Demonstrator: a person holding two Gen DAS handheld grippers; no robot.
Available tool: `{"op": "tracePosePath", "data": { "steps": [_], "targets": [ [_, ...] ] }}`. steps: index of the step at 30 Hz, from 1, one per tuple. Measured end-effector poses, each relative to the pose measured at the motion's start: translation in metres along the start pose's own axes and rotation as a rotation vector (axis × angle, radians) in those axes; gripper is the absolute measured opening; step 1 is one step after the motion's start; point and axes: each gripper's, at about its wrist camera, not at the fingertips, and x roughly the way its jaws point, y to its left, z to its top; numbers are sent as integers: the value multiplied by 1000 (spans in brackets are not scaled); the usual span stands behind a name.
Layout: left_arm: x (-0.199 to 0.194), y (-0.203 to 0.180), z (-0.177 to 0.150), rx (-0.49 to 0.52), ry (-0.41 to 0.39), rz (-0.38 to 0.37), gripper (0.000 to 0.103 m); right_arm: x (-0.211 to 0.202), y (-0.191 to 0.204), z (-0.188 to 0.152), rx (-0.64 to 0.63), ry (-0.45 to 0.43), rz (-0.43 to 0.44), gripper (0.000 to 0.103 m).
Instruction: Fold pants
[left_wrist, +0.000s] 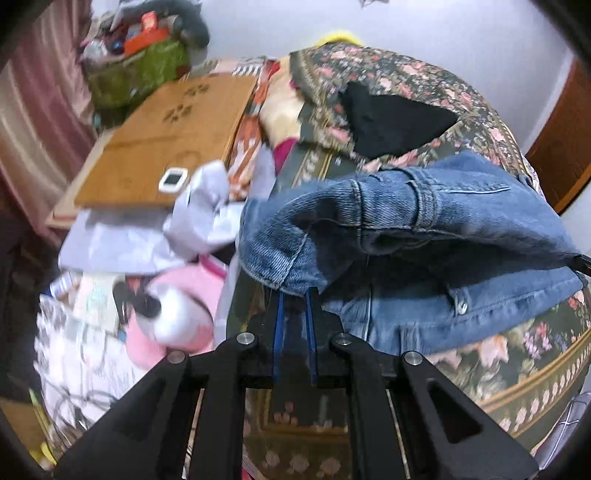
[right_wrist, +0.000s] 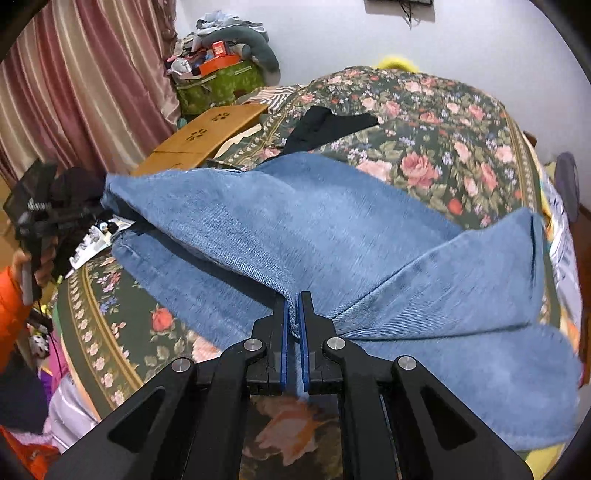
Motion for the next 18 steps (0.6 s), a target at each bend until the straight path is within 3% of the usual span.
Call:
{"op": "tracePosePath", "data": {
  "steps": [6, 9, 11, 13, 18],
  "targets": [
    [-27, 2, 2, -46, -43, 13, 13, -10, 0, 2, 7, 20, 33, 13],
    [-45, -7, 17, -27, -74, 58, 25, -22, -7, 5, 30, 18, 66, 15],
    [-52, -14, 27, -17, -90, 72, 46, -33, -18, 9, 50, -9, 57, 20],
    [-56, -26, 42, -16, -110, 71, 59, -46, -34, 15, 78, -43, 35, 32],
    [-47, -56, 78, -8, -115, 40, 74, -61, -89, 36, 156, -103, -99, 50]
  ]
}}
